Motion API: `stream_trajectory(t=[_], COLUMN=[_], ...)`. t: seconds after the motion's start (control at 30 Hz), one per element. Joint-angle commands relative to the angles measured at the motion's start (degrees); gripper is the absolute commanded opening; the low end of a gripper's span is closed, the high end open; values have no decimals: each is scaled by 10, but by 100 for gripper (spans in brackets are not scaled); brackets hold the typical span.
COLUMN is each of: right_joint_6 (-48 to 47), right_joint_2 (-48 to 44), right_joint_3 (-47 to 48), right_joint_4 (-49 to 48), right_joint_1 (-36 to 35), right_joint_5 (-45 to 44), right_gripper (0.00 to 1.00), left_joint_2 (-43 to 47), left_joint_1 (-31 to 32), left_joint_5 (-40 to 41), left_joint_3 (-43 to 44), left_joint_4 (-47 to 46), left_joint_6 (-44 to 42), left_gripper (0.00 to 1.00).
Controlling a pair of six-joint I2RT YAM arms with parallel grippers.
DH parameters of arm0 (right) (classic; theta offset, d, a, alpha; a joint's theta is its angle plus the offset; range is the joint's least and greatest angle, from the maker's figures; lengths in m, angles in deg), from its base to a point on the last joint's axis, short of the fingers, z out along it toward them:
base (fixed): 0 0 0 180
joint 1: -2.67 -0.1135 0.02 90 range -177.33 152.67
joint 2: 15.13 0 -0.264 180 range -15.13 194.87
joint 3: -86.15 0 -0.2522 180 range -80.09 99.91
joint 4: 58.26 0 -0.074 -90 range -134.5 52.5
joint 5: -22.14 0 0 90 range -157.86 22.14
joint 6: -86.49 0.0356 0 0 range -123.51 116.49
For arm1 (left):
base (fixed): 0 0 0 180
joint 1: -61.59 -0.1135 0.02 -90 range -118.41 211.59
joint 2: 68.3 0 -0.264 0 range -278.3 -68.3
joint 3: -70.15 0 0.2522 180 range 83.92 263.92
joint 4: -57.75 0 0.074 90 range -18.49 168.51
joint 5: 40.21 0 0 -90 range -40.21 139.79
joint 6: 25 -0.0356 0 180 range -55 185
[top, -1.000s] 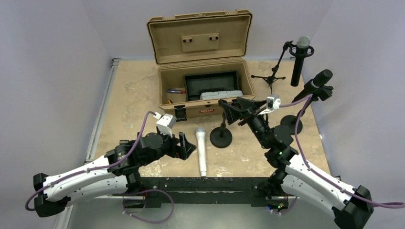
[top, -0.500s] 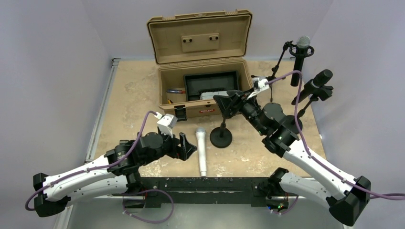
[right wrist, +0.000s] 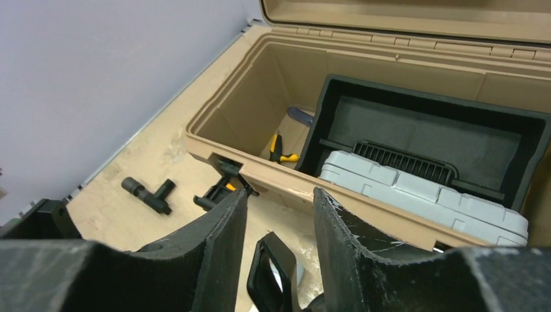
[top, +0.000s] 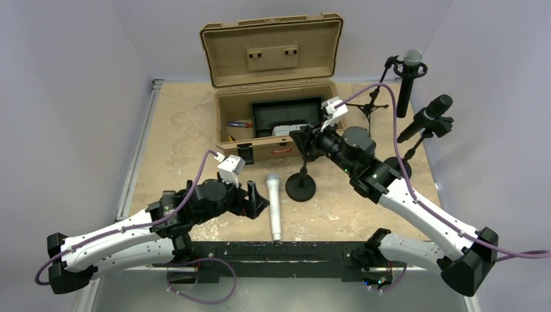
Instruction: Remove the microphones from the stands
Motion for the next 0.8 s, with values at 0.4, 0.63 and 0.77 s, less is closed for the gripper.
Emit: stream_trajectory(t=[0.4, 0.63, 0.77], right_joint_6=[18, 47, 76], right_joint_2=[43, 49, 65], right_joint_3=[-50, -65, -81], right_joint_4=[-3, 1, -8], right_joint_1=[-2, -25, -40], right_joint_5=[9, -5, -14], right_gripper=[24, 21, 24], left_joint_2=[4, 11, 15], left_joint_1=[-2, -2, -2], left_joint_5=[-10, -11, -13], left_joint_3=[23, 15, 9], left_joint_4=[-8, -7, -11], left_joint_6=[-8, -3, 3], left_gripper=[87, 87, 87])
